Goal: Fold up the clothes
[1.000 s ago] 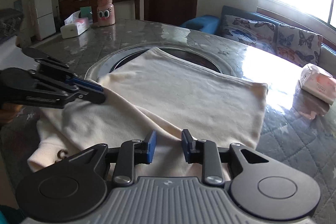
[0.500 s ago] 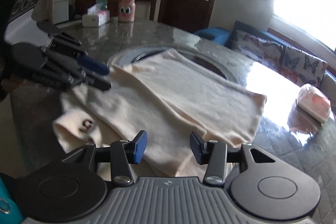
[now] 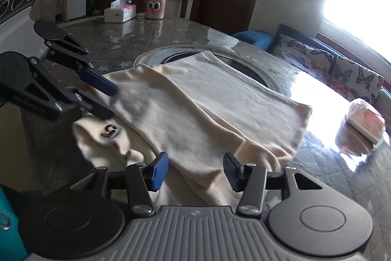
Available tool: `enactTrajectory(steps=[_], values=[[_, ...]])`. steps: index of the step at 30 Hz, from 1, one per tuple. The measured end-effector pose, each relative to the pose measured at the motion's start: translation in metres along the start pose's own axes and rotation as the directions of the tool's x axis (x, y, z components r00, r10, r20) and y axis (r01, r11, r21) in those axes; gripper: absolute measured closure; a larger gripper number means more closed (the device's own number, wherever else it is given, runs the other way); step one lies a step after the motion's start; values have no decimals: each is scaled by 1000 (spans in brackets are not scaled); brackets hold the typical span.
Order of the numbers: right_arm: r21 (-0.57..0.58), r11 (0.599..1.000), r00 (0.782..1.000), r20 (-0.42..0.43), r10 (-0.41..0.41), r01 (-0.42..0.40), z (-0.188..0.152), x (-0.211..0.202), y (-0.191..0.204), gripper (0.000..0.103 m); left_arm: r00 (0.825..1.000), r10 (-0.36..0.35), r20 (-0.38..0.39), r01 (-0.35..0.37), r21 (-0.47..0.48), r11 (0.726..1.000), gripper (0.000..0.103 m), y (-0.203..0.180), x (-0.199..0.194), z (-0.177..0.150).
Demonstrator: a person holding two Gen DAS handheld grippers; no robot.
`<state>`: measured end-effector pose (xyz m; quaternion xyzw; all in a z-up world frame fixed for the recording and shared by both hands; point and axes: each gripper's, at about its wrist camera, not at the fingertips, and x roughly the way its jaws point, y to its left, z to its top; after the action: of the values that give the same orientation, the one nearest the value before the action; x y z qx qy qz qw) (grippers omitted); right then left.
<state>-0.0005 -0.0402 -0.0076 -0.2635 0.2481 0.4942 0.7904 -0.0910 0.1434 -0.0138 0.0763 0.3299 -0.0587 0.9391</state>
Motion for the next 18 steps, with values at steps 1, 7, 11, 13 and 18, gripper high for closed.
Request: enactTrajectory(steps=[1, 7, 11, 13, 18], values=[[-1, 1000, 1000, -1, -2, 2, -1, -3, -1, 52, 1000, 4, -6, -4, 10, 1000, 67, 1, -5, -3], [-68, 998, 999, -41, -20, 17, -12, -22, -1, 45, 998, 13, -55, -6, 126, 992, 58, -8, -23, -23], [-102, 995, 998, -67, -10, 3, -20, -26, 4, 40, 999, 17, -34, -10, 189, 982, 56, -25, -18, -27], [-123, 992, 997, -78, -13, 3, -24, -27, 7, 40, 1000, 6, -16, -2, 203, 979, 56, -32, -13, -24], [-173, 985, 997, -71, -14, 1, -27, -29, 13, 34, 1000, -9, 24, 2, 267, 964, 60, -41, -2, -20]])
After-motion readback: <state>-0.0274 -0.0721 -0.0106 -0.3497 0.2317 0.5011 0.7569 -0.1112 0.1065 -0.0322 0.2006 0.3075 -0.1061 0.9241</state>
